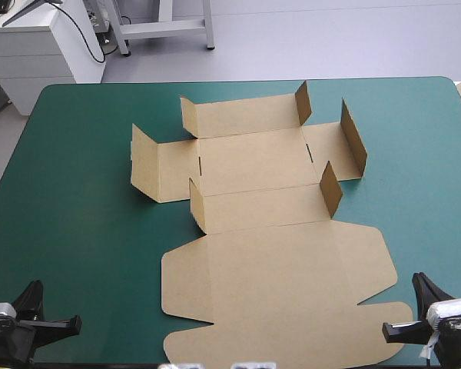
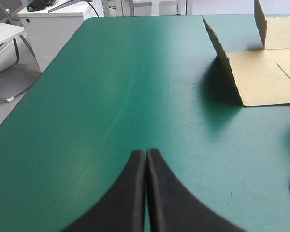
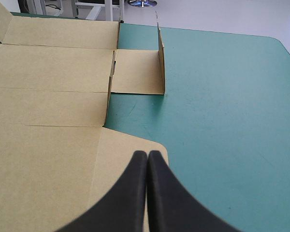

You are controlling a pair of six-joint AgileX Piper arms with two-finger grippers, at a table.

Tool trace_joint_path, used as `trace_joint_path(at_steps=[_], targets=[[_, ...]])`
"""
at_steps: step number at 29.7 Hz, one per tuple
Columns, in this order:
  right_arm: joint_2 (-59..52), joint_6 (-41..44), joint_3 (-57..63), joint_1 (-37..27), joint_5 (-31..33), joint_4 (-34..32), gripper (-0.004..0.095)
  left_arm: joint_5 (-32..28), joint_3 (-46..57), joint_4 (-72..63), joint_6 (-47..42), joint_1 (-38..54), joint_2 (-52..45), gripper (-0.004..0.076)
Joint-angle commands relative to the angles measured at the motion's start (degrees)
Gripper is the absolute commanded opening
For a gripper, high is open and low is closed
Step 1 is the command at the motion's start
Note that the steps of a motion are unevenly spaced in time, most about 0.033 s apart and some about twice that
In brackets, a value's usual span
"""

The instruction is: Fold the box

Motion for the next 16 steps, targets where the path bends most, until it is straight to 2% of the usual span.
trace_joint_path(at_steps=[1,16], targets=[[-1.4,-0.3,-1.5,0.2,-4.1,0.4,-0.0016,-4.1,-1.3,0.1,-0.3,-0.4,-0.4,-0.0008],[0.1,-1.7,-1.7,0.2,-3.6,0.4,-0.0015,-4.1,-1.3,0.1,-0.3,-0.4,-0.4,-0.0008]])
